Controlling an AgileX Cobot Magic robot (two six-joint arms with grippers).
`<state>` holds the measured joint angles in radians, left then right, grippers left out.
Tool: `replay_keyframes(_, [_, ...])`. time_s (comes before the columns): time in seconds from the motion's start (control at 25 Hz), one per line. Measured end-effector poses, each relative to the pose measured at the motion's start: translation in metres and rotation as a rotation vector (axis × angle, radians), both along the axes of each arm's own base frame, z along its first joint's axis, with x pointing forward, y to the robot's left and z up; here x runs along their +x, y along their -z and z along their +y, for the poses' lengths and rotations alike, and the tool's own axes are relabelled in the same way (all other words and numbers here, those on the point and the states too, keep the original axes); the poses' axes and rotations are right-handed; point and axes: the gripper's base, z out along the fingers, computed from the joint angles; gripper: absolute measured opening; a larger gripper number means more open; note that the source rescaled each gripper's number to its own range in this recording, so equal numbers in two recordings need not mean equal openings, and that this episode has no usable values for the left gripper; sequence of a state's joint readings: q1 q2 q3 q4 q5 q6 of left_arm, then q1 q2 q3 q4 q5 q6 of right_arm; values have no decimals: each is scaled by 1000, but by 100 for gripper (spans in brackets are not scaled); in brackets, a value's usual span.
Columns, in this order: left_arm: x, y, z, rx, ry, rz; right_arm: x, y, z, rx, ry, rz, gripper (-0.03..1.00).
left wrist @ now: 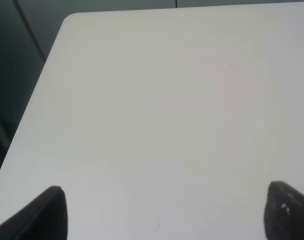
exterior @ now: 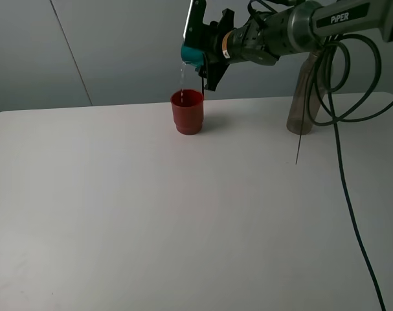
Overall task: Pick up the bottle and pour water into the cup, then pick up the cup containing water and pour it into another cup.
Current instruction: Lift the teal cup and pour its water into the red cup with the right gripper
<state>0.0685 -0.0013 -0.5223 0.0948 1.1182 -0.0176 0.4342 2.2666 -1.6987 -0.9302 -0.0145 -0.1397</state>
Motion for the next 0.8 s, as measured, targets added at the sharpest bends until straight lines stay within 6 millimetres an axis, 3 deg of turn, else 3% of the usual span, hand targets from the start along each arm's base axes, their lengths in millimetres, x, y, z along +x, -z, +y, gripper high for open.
replay_keyframes(0.8, [0,0,0,-2,-1,0,2,4,-6,-112,-21,-26,7])
